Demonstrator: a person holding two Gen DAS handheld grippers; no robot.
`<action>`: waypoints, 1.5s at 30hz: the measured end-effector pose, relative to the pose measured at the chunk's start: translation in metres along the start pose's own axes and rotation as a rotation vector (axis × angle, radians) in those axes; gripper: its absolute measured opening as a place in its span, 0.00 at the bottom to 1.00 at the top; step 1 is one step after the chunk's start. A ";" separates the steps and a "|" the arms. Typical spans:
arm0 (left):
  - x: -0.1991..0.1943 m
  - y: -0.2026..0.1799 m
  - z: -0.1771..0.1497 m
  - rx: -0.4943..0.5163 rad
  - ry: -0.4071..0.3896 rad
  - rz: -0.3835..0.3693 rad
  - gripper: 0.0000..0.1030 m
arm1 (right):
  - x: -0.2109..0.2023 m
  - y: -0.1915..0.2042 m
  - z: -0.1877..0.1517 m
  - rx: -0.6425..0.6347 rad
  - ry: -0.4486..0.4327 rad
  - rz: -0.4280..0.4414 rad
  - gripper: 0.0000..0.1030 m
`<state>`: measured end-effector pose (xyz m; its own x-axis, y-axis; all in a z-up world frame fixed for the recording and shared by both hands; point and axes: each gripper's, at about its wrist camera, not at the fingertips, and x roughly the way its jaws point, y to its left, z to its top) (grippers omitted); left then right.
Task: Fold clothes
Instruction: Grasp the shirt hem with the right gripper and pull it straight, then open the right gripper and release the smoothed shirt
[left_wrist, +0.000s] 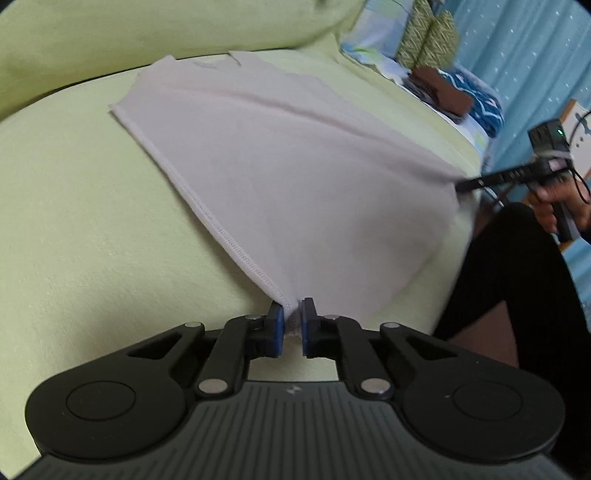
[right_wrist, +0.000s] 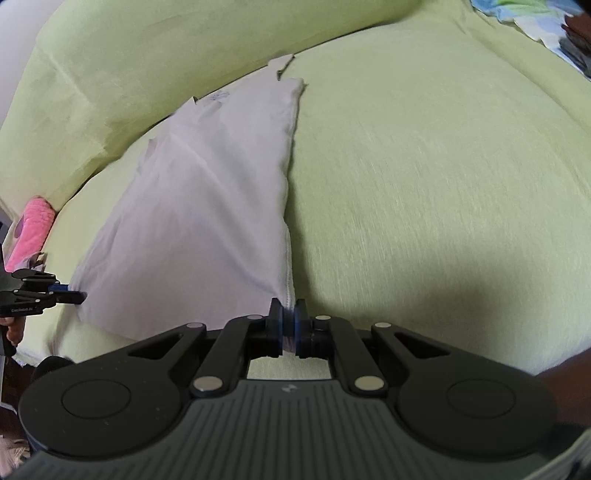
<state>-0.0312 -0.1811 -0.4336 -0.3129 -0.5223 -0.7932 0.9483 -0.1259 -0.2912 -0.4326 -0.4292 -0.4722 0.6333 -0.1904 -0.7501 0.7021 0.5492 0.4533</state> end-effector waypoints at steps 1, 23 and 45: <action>-0.005 -0.003 0.001 -0.003 0.007 -0.003 0.06 | -0.003 0.000 0.002 -0.012 0.000 0.002 0.04; 0.015 -0.010 -0.031 -0.133 0.151 0.045 0.11 | -0.002 -0.008 -0.016 -0.108 0.094 -0.047 0.08; -0.033 0.001 0.014 -0.073 -0.019 0.263 0.30 | -0.044 0.023 0.015 -0.132 -0.132 -0.157 0.18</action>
<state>-0.0188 -0.1759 -0.4005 -0.0544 -0.5448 -0.8368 0.9904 0.0775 -0.1148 -0.4397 -0.4207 -0.4215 0.5632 -0.3814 -0.7330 0.7518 0.6048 0.2629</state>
